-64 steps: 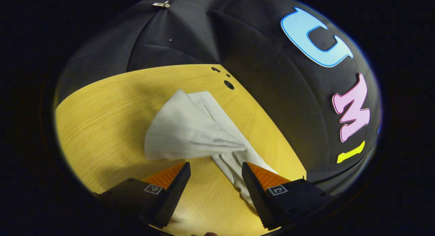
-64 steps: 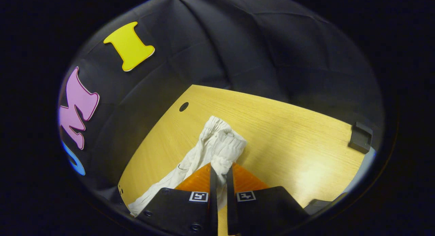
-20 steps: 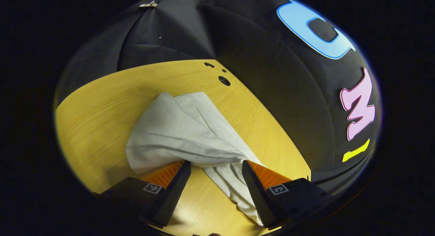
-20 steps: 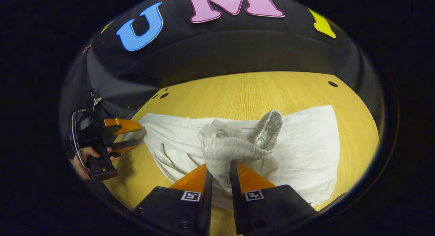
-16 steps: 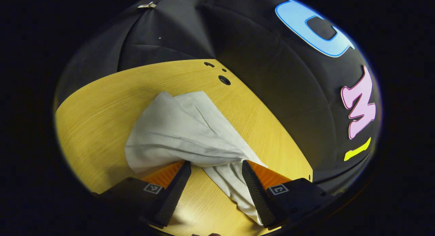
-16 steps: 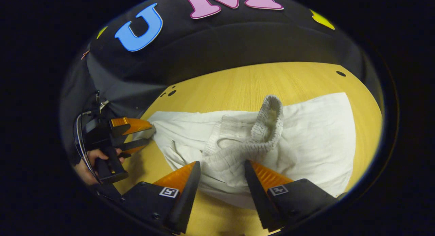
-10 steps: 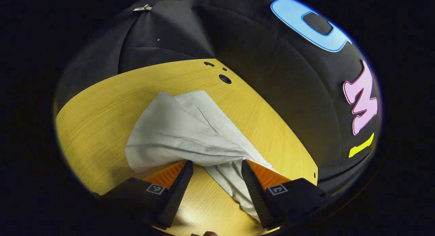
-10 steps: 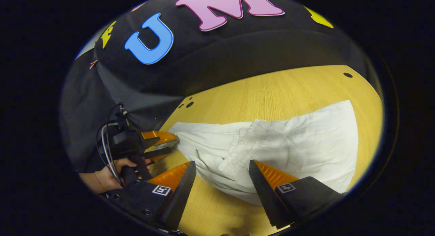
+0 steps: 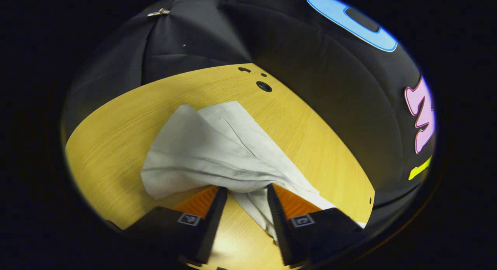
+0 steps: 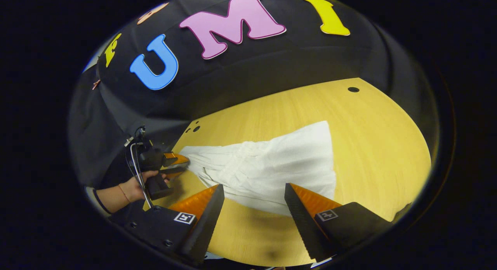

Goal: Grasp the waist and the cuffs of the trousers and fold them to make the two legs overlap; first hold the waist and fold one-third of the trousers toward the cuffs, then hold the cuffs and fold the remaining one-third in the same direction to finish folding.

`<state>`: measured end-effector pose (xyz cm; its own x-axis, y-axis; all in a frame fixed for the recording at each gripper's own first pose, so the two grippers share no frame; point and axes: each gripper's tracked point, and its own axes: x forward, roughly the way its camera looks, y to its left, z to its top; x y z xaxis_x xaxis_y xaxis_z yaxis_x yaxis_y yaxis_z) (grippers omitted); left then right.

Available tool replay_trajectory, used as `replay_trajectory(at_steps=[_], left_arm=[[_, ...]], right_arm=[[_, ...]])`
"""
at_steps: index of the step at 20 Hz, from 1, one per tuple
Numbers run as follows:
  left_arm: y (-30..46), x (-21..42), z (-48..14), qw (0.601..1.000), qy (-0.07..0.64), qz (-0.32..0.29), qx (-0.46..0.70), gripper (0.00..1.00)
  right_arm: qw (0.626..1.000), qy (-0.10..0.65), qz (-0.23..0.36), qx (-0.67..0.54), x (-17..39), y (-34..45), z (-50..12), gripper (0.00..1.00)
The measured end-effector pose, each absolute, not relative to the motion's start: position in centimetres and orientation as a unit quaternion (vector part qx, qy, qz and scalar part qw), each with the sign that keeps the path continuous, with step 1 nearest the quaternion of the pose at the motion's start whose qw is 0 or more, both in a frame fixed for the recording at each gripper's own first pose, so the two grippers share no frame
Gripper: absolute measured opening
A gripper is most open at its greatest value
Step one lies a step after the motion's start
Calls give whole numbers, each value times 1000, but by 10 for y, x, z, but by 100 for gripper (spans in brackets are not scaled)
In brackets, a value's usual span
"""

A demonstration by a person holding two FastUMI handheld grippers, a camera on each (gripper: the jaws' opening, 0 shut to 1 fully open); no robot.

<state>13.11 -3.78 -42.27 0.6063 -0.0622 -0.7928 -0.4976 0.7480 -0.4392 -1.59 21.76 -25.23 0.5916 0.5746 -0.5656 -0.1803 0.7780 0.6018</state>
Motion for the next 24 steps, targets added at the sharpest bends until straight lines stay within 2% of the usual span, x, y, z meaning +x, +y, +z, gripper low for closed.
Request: replay_trajectory(at_steps=[1, 3, 4, 8, 13, 15, 18, 20, 24], left_arm=[[-37, 130, -428, 833, 434, 135, -317, 54], [-41, 139, -431, 835, 430, 121, -321, 10], [-39, 138, -429, 835, 429, 116, -325, 6], [-37, 131, -424, 822, 427, 115, -360, 6], [-37, 137, -392, 816, 357, 104, -443, 3], [-36, 142, -386, 813, 338, 100, -464, 5], [-39, 141, -399, 767, 360, 114, -519, 5], [-43, 152, -417, 753, 372, 132, -527, 7], [-43, 152, -406, 760, 390, 140, -501, 68]], right_arm=[[857, 396, 215, 251, -19, 208, -252, 96], [857, 400, 205, 252, -26, 193, -254, 96], [857, 403, 201, 251, -31, 186, -257, 96], [855, 408, 192, 256, -38, 167, -261, 96], [854, 409, 189, 259, -36, 157, -264, 96], [853, 410, 191, 260, -36, 156, -264, 96], [852, 412, 193, 258, -37, 152, -265, 96], [853, 412, 194, 256, -36, 150, -266, 96], [852, 413, 192, 259, -33, 145, -268, 96]])
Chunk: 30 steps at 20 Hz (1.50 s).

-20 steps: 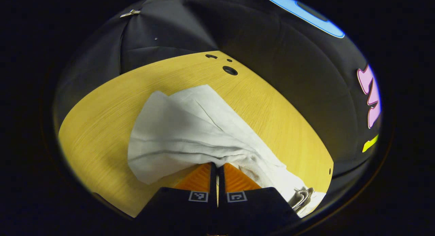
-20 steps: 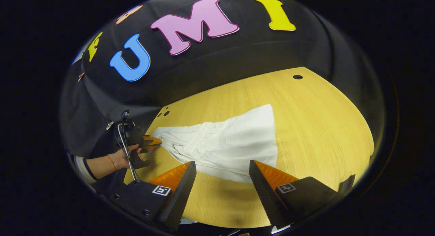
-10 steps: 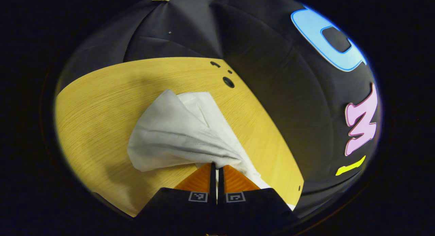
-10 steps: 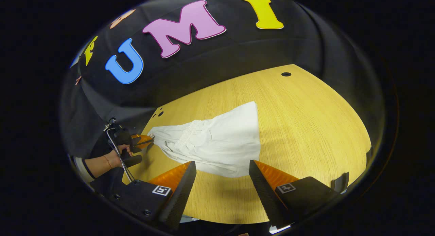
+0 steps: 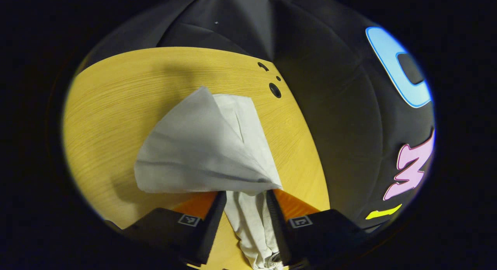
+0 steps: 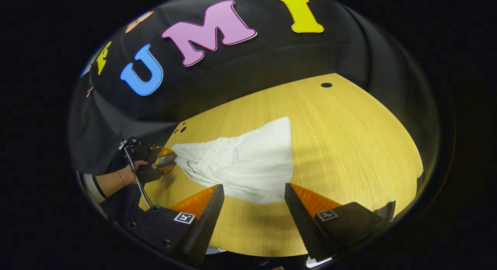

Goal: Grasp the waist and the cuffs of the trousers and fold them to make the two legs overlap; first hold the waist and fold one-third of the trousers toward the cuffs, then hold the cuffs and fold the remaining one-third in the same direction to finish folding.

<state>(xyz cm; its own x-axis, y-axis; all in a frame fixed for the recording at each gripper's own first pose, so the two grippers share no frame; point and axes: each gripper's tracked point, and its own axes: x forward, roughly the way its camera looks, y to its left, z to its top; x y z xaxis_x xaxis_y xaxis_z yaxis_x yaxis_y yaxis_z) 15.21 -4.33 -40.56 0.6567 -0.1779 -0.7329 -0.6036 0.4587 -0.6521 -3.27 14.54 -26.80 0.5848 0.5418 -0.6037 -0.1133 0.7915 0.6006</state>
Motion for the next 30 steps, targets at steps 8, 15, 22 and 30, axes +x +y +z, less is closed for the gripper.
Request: replay_trajectory(at_steps=[8, 15, 22, 30], left_arm=[[-52, 170, -427, 814, 472, 184, -284, 13], [-59, 156, -437, 800, 432, 189, -372, 6], [-41, 149, -409, 814, 343, 179, -433, 6], [-88, 166, -320, 891, 262, 76, -364, 5]], right_arm=[[849, 423, 186, 255, -31, 138, -278, 97], [850, 421, 169, 270, -33, 123, -282, 96], [850, 416, 177, 270, -36, 124, -282, 96], [854, 410, 175, 266, -47, 111, -277, 96]])
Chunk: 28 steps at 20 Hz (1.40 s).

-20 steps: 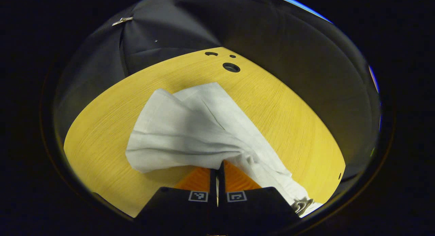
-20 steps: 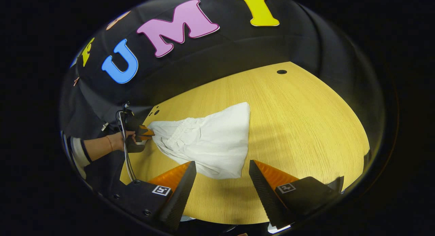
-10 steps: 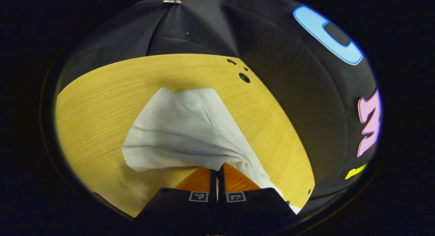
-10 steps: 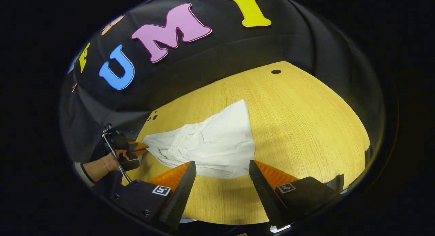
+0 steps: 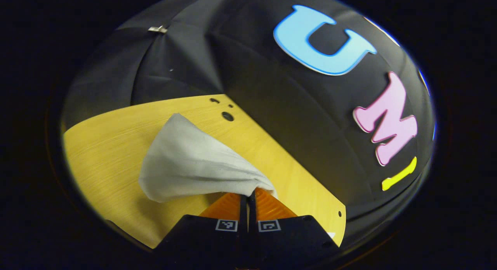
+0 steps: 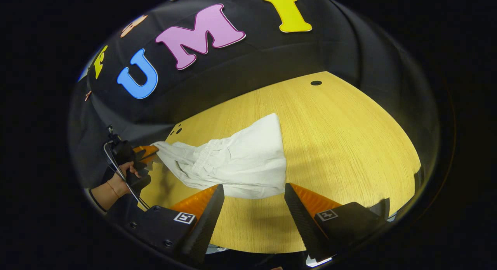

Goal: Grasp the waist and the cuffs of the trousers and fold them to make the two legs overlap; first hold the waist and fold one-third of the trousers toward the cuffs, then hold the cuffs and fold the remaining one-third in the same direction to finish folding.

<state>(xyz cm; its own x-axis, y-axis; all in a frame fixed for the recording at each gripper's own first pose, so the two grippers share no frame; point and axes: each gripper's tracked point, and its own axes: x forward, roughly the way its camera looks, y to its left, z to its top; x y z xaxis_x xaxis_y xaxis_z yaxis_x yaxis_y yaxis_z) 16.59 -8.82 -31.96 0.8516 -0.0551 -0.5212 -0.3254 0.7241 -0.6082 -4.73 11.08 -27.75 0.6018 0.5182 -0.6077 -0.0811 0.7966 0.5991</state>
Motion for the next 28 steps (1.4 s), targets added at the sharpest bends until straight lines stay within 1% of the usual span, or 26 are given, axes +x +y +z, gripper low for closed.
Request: replay_trajectory(at_steps=[3, 9, 15, 20, 25, 28], left_arm=[[-116, 169, -294, 906, 250, 39, -341, 5], [-173, 173, -262, 924, 238, -14, -298, 5], [-239, 171, -245, 940, 232, -72, -240, 5], [-297, 160, -249, 943, 243, -115, -199, 5], [-342, 146, -266, 942, 261, -133, -163, 5], [-364, 137, -287, 942, 276, -141, -132, 5]], right_arm=[[857, 404, 163, 273, -46, 101, -275, 96], [862, 397, 153, 277, -45, 86, -274, 97], [865, 392, 138, 280, -37, 61, -277, 97], [866, 391, 131, 283, -31, 42, -281, 96], [865, 393, 133, 283, -24, 17, -289, 96], [863, 395, 138, 283, -19, 2, -294, 96]])
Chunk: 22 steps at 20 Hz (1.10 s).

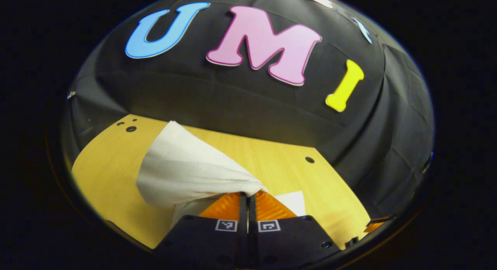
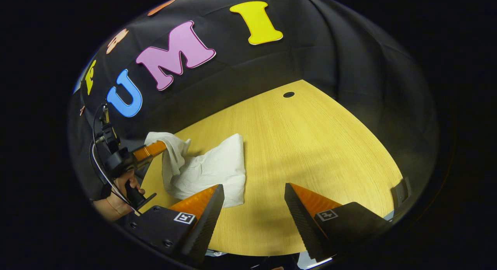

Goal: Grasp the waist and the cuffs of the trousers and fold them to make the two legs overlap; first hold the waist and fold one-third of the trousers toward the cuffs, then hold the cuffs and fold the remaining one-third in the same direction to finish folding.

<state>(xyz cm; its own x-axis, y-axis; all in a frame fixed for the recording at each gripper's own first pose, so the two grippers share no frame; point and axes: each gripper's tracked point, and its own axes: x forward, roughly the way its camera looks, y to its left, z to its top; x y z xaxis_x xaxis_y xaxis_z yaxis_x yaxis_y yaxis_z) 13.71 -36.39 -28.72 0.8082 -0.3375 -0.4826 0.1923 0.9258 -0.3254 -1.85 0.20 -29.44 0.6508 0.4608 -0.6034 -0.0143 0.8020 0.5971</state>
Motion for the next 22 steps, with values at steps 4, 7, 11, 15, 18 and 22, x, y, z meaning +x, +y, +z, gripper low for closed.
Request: replay_trajectory(at_steps=[4, 7, 11, 15, 18, 22], left_arm=[[-391, 112, -314, 941, 292, -153, -76, 5], [-406, 97, -338, 936, 309, -163, -30, 5], [-418, 81, -369, 926, 335, -173, 9, 5], [-428, 67, -388, 914, 359, -187, 21, 6], [-425, 68, -389, 912, 361, -189, 44, 14], [-418, 69, -369, 920, 341, -181, 68, 38]], right_arm=[[860, 399, 143, 284, -9, -15, -304, 96], [858, 402, 145, 286, -3, -25, -312, 96], [856, 403, 151, 286, 7, -33, -319, 96], [855, 402, 149, 291, 18, -40, -322, 96], [856, 400, 145, 294, 23, -42, -326, 96], [855, 397, 155, 296, 24, -41, -321, 96]])
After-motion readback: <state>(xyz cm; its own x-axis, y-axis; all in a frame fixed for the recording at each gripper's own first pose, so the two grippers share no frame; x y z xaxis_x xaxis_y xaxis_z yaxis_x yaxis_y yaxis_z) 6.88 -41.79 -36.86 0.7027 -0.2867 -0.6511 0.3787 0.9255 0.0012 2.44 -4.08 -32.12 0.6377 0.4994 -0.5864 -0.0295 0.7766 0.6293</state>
